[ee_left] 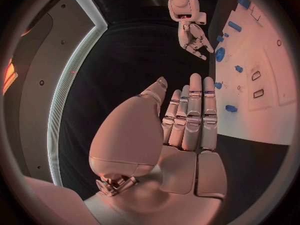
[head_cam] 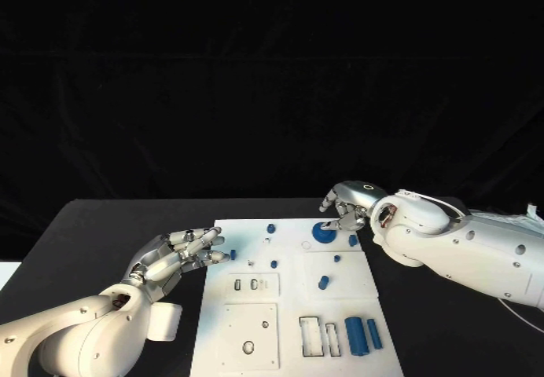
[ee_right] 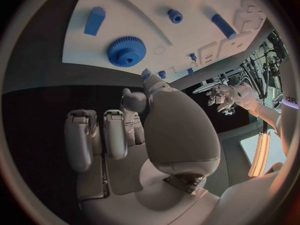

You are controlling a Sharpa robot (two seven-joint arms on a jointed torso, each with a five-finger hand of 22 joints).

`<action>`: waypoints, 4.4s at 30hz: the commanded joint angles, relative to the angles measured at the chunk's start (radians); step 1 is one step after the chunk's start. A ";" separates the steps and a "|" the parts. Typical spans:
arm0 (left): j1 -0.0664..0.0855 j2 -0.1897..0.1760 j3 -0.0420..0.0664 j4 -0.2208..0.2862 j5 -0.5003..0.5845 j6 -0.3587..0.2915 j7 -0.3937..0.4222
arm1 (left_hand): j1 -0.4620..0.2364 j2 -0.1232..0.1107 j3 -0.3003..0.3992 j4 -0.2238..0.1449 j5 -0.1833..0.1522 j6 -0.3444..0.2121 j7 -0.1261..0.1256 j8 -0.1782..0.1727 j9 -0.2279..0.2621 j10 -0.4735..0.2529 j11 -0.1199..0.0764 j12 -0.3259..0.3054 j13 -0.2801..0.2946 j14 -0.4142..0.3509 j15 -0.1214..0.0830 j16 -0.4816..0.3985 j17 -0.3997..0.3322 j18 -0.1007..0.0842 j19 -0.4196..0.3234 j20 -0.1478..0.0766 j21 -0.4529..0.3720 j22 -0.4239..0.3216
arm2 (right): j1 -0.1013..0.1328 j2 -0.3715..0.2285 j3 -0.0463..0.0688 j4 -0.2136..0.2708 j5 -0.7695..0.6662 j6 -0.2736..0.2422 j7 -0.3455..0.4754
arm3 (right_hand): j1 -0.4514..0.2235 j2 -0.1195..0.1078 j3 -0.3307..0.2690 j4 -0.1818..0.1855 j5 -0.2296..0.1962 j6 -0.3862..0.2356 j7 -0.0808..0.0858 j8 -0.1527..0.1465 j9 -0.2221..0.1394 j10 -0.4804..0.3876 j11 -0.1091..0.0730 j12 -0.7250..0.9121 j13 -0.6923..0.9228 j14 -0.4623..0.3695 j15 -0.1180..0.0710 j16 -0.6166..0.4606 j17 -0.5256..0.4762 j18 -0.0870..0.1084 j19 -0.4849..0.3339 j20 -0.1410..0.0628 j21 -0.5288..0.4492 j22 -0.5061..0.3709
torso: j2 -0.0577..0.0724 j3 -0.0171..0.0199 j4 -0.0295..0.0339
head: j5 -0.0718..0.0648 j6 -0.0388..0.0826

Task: Assemble the parts on the task board

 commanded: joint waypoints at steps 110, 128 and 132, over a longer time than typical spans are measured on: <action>0.001 0.006 0.000 -0.024 0.004 0.026 -0.023 | -0.003 0.006 0.002 -0.008 -0.005 -0.010 0.002 -0.004 -0.001 -0.011 0.000 -0.003 -0.001 -0.005 0.008 -0.009 0.005 0.012 0.000 0.008 -0.005 -0.003 | -0.034 0.039 0.001 -0.059 0.065 0.129 0.026 | 0.013 0.022 -0.091 0.052 0.052 0.011 0.012 0.020 0.002 0.050 0.019 0.466 0.512 0.093 0.013 0.071 0.205 -0.026 0.082 0.015 0.043 0.217 | 0.001 -0.0032 0.0031 | -0.003 -0.020; 0.001 0.006 0.000 -0.027 0.004 0.026 -0.025 | -0.004 0.006 0.001 -0.009 -0.005 -0.011 0.003 -0.004 -0.001 -0.013 0.001 -0.003 0.000 -0.006 0.008 -0.011 0.006 0.012 -0.001 0.009 -0.006 -0.004 | -0.036 0.034 0.001 -0.051 0.044 0.116 0.041 | 0.040 0.006 -0.097 0.028 0.048 -0.001 0.015 0.013 0.000 0.045 0.022 0.456 0.509 0.094 0.015 0.073 0.211 -0.027 0.082 0.017 0.044 0.219 | 0.001 -0.0030 0.0028 | -0.004 -0.020; 0.001 0.006 0.000 -0.027 0.004 0.026 -0.025 | -0.004 0.006 0.001 -0.009 -0.005 -0.011 0.003 -0.004 -0.001 -0.013 0.001 -0.003 0.000 -0.006 0.008 -0.011 0.006 0.012 -0.001 0.009 -0.006 -0.004 | -0.036 0.033 0.001 -0.050 0.043 0.113 0.041 | 0.040 0.006 -0.097 0.027 0.048 -0.001 0.016 0.013 0.000 0.044 0.022 0.454 0.508 0.094 0.015 0.073 0.212 -0.027 0.082 0.017 0.044 0.219 | 0.001 -0.0031 0.0031 | -0.005 -0.020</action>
